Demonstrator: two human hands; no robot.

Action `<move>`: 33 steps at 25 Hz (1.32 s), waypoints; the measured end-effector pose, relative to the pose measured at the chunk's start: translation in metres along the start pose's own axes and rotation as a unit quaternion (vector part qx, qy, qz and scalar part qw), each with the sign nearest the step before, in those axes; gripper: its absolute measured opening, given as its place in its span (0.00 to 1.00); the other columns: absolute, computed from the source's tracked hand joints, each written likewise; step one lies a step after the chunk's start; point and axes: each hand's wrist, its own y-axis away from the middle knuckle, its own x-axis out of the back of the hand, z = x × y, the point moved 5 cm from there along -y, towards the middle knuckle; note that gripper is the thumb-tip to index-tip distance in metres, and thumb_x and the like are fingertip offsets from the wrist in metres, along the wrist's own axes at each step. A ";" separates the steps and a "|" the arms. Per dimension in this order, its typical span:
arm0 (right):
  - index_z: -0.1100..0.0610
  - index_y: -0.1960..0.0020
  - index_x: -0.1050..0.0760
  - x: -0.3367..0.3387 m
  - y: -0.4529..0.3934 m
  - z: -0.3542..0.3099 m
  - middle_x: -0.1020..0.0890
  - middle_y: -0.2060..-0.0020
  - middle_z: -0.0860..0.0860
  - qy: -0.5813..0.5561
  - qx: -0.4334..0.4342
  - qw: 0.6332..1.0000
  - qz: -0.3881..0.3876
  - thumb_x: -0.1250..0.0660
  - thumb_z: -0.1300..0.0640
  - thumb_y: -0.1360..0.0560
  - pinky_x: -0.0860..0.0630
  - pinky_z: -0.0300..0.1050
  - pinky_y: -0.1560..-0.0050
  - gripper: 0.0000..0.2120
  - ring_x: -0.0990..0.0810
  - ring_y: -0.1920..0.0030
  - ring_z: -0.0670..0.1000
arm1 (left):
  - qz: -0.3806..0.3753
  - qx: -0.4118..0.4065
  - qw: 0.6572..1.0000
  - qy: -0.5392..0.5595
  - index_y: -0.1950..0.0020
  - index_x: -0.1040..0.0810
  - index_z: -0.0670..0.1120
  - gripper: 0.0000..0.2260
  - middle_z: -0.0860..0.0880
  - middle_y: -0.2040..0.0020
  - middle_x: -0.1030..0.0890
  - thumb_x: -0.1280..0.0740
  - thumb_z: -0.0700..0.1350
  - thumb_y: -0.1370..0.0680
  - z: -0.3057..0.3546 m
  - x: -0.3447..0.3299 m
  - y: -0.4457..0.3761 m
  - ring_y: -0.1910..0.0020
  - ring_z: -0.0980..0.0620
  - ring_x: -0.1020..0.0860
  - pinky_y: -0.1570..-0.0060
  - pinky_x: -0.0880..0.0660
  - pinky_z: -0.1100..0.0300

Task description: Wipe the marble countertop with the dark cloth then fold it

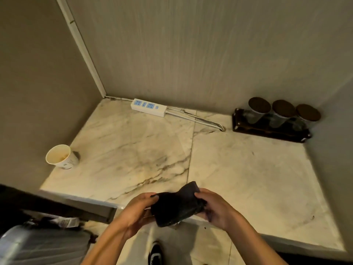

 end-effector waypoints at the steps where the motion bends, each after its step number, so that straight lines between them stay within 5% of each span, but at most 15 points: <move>1: 0.60 0.43 0.21 -0.006 -0.008 -0.011 0.15 0.60 0.55 0.017 0.013 1.000 -0.002 0.37 0.64 0.23 0.20 0.43 0.60 0.11 0.17 0.58 0.51 | -0.003 0.000 1.000 0.004 0.43 0.21 0.41 0.12 0.40 0.46 0.17 0.33 0.43 0.24 0.000 0.005 -0.002 0.48 0.41 0.18 0.48 0.21 0.47; 6: 0.57 0.44 0.22 -0.034 -0.050 -0.060 0.18 0.68 0.53 0.083 0.045 0.995 0.045 0.37 0.72 0.26 0.27 0.37 0.77 0.16 0.22 0.75 0.46 | 0.022 0.014 1.000 0.006 0.42 0.22 0.41 0.11 0.38 0.47 0.17 0.33 0.40 0.23 0.001 0.022 -0.022 0.52 0.41 0.17 0.53 0.19 0.50; 13: 0.58 0.45 0.20 -0.051 -0.100 -0.079 0.18 0.56 0.55 0.195 0.071 0.968 0.138 0.30 0.71 0.31 0.24 0.40 0.64 0.16 0.20 0.60 0.50 | 0.043 -0.011 0.993 -0.108 0.48 0.25 0.40 0.06 0.40 0.49 0.20 0.33 0.36 0.24 0.021 0.011 -0.040 0.51 0.44 0.19 0.60 0.19 0.57; 17: 0.54 0.48 0.20 -0.052 -0.110 -0.089 0.19 0.51 0.50 0.320 0.123 0.920 0.190 0.26 0.67 0.32 0.26 0.41 0.45 0.16 0.20 0.49 0.51 | 0.059 -0.040 0.982 -0.177 0.49 0.25 0.42 0.05 0.42 0.49 0.20 0.33 0.38 0.24 0.023 0.009 -0.045 0.52 0.47 0.18 0.55 0.18 0.55; 21: 0.50 0.50 0.20 -0.052 -0.116 -0.097 0.20 0.54 0.48 0.355 0.145 0.898 0.217 0.27 0.65 0.31 0.29 0.38 0.52 0.14 0.20 0.51 0.50 | 0.101 -0.073 0.939 -0.321 0.53 0.26 0.49 0.04 0.48 0.57 0.18 0.33 0.44 0.25 0.025 0.011 -0.053 0.58 0.49 0.18 0.54 0.19 0.50; 26: 0.50 0.50 0.21 -0.056 -0.117 -0.097 0.21 0.56 0.46 0.402 0.147 0.873 0.234 0.30 0.64 0.29 0.33 0.36 0.56 0.12 0.23 0.54 0.48 | 0.138 -0.124 0.872 -0.453 0.56 0.29 0.53 0.04 0.54 0.61 0.24 0.34 0.48 0.24 0.026 0.014 -0.059 0.62 0.56 0.24 0.61 0.24 0.60; 33: 0.51 0.47 0.21 -0.047 -0.101 -0.099 0.20 0.51 0.45 0.408 0.167 0.867 0.233 0.33 0.56 0.26 0.32 0.37 0.53 0.09 0.25 0.53 0.46 | 0.145 -0.134 0.833 -0.517 0.50 0.29 0.51 0.06 0.53 0.56 0.23 0.37 0.52 0.23 0.029 0.010 -0.062 0.59 0.55 0.23 0.54 0.22 0.57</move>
